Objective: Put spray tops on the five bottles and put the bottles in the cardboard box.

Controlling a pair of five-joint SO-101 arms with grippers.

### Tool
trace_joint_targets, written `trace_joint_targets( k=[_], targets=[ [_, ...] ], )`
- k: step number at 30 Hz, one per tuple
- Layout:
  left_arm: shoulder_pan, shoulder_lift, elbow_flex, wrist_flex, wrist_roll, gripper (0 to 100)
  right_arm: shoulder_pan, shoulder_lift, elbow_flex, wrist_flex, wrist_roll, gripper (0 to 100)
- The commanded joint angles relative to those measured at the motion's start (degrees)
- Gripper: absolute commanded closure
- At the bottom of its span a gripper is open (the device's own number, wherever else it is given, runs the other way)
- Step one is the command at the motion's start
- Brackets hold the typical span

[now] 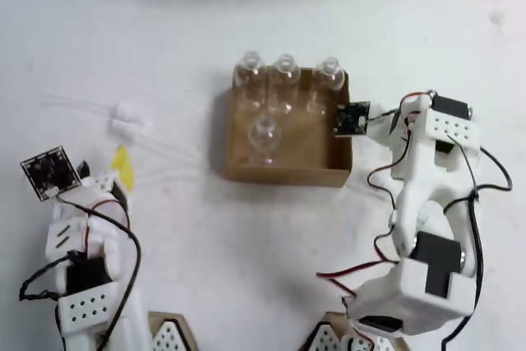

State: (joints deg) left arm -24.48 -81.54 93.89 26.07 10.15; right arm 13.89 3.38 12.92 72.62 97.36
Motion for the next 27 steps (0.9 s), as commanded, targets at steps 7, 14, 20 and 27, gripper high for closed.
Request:
trace_joint_targets(
  k=[7, 14, 20, 27],
  targets=[
    [0.7, -1.1, -0.7, -1.5, -0.6, 76, -0.3, 15.2, -17.4, 1.1, -0.6, 77.9],
    [0.8, -1.1, -0.7, -1.5, -0.6, 76, -0.2, 22.8, -25.8, 3.8, -0.7, 78.2],
    [0.8, -1.1, -0.7, -1.5, -0.6, 76, 1.3, 24.0, -28.2, 4.1, -0.7, 85.8],
    [0.8, -1.1, -0.7, -1.5, -0.6, 76, 1.8, 19.6, -28.3, 7.3, -0.8, 74.1]
  ],
)
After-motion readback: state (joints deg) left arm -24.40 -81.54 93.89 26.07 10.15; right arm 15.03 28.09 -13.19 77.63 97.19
